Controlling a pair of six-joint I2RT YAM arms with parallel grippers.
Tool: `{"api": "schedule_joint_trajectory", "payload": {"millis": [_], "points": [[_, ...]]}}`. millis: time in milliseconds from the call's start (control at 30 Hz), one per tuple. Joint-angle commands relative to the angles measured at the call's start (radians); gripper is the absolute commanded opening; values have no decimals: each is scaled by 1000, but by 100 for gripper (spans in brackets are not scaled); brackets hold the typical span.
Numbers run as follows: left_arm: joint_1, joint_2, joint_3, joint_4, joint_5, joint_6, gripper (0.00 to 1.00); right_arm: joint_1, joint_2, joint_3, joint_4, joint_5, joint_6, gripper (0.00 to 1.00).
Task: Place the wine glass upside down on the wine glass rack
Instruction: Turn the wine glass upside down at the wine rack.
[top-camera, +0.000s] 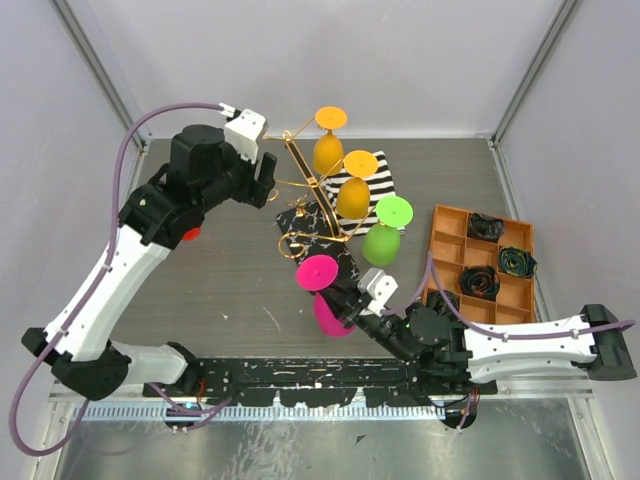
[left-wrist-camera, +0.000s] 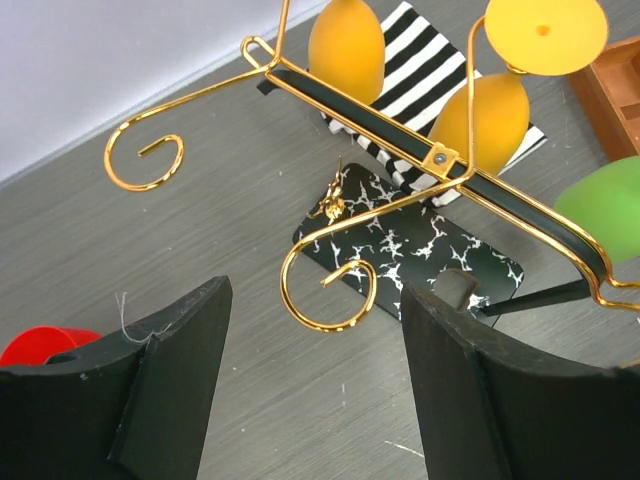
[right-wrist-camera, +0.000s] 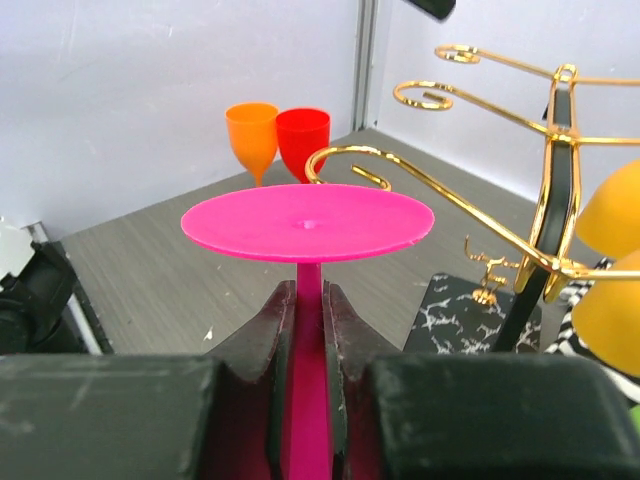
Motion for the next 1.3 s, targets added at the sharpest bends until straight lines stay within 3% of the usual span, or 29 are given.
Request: {"api": "schedule_joint_trajectory", "payload": {"millis": [0,167,333,533,1267], "points": [[78,41,25,11,146,-60,75,-24,39,-23,353,16,-118,1],[110,45,-40,69,211,-93,75,-118,30,-46,369,-39,-35,1],[112,-16,-181,193,121,-129,74,-233,43,-57,380,-171,70,1],[118,-37,-232,244,100,-136,76,-254,130,-40,417,-245,65,1],[211,29,-288,318,347,-226,74,-319,282,-31,514,-260,88,1]]}}
